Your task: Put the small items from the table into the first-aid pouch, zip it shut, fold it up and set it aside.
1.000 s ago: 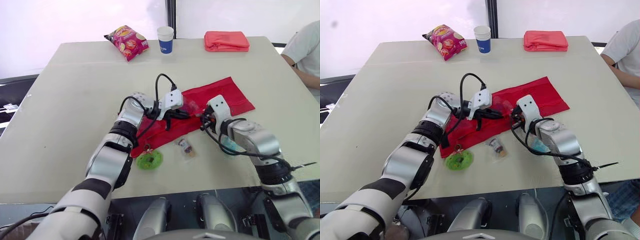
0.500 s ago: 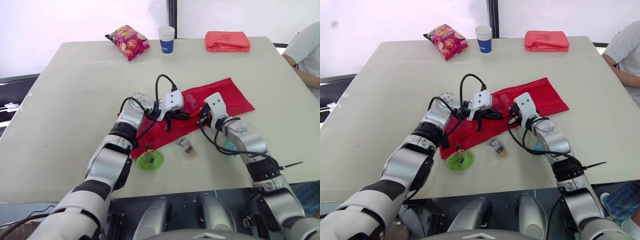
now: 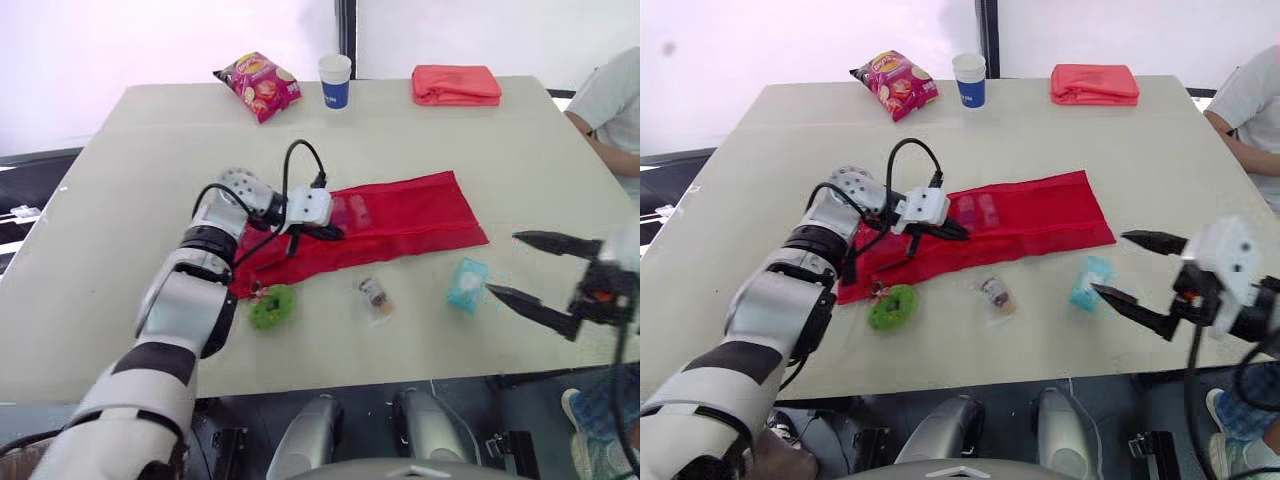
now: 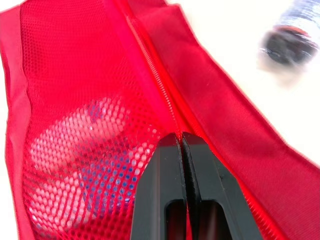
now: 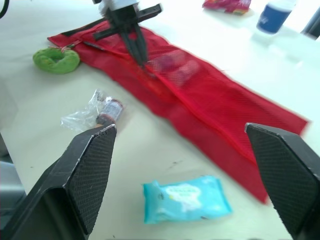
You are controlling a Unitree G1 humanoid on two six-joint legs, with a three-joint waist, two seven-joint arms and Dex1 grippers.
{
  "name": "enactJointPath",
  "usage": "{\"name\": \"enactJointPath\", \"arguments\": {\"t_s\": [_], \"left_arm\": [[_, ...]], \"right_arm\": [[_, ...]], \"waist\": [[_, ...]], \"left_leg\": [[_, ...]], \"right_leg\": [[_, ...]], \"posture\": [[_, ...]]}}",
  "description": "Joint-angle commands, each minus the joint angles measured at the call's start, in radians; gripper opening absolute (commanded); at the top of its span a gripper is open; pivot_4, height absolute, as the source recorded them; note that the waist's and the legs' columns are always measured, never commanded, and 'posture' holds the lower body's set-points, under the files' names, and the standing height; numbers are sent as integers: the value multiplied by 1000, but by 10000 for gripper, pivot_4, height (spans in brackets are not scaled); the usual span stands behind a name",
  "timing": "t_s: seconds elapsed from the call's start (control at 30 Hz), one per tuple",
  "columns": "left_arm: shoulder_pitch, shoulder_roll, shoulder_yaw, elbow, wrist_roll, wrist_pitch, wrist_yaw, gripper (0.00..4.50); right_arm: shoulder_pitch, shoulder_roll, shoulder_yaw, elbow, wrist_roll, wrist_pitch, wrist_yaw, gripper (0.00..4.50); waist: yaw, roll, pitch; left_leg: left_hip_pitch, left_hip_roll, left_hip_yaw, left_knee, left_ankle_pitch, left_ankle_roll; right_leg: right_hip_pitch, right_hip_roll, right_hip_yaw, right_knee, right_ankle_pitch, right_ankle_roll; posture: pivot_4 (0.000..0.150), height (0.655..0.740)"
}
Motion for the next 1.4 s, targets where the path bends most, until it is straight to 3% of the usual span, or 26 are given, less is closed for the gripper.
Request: {"name": "enactJointPath", "arguments": {"t_s": [0.03, 0.2, 0.23, 0.3, 0.43, 0.57, 0.7, 0.8, 0.9, 1.13, 1.23, 1.4], "left_arm": [[-50, 24, 5, 23, 23, -100, 0, 0], [-92, 8, -8, 62, 87, -101, 93, 0], [-92, 2, 9, 68, 70, -56, 70, 4727], [-89, -3, 49, 74, 33, 46, 46, 9614], [-78, -1, 125, 40, -37, 318, 15, 28611], [51, -25, 160, -265, -104, 678, 86, 44293], [286, -65, 166, -807, -116, 1089, 282, 44293], [405, -107, 151, -1070, -100, 1277, 415, 44293], [462, -130, 130, -1167, -62, 1331, 544, 44293], [523, -130, 83, -1174, 1, 1224, 738, 44293], [542, -126, 67, -1179, -8, 1196, 754, 35830], [551, -99, 48, -1119, -1, 1065, 771, 10869]], "right_arm": [[27, -13, -76, -39, 39, -14, 3, 44564], [55, -6, -73, -69, 63, -34, -39, 44564], [59, -3, -68, -72, 62, -40, -44, 45000], [66, -1, -62, -80, 65, -47, -56, 45000], [76, -7, -69, -88, 84, -56, -77, 45000], [86, -10, -51, -87, 61, -77, -88, 45000], [77, -21, -41, -69, 67, -85, -96, 45000], [70, -32, -38, -58, 73, -87, -97, 45000], [64, -42, -30, -47, 74, -90, -98, 45000], [54, -54, -25, -44, 79, -84, -114, 45000], [55, -57, -31, -47, 85, -80, -122, 45000], [55, -63, -35, -53, 94, -76, -146, 45000]], "waist": [[3, 0, 0], [15, 0, 0], [16, 0, 0], [16, 0, 0], [11, -1, 0], [11, -1, 0], [11, 0, 0], [16, -1, 0], [25, 0, 0], [35, 0, 0], [43, 0, 0], [43, 0, 0]], "left_leg": [[0, 0, 0, 0, 0, 0], [-1, 0, 1, 2, -1, 1], [-1, 0, 1, 2, -1, 1], [-1, -1, 1, 2, -1, 1], [-1, 0, 0, 3, -1, 2], [-1, 0, 0, 3, -1, 2], [-1, 0, 0, 3, 1, -2], [-2, 1, 0, 3, 1, -2], [-1, 1, 0, 4, 1, -3], [0, 0, 1, 3, 1, -3], [0, 0, 1, 3, 1, -3], [0, 0, 1, 3, 1, -3]], "right_leg": [[0, 0, 0, 0, 0, 0], [0, 0, 0, 0, 0, 0], [0, 0, 0, 0, 0, 0], [1, 0, 0, 0, 0, 1], [1, 0, -1, 0, 0, 1], [1, 0, -1, 1, 0, 1], [1, 0, 1, 0, 0, 1], [0, 0, 1, 0, 0, 1], [1, -1, 1, 0, 0, 1], [1, -1, 2, 0, 0, 1], [1, -2, 2, 0, 0, 1], [2, -2, 2, -1, 0, 1]], "posture": [[1500, 7400], [1500, 7400], [1500, 7400], [1500, 7400], [1500, 7400], [1500, 7400], [1500, 7400], [1500, 7400], [1500, 7400], [1500, 7400], [1500, 7400], [1500, 7400]]}}
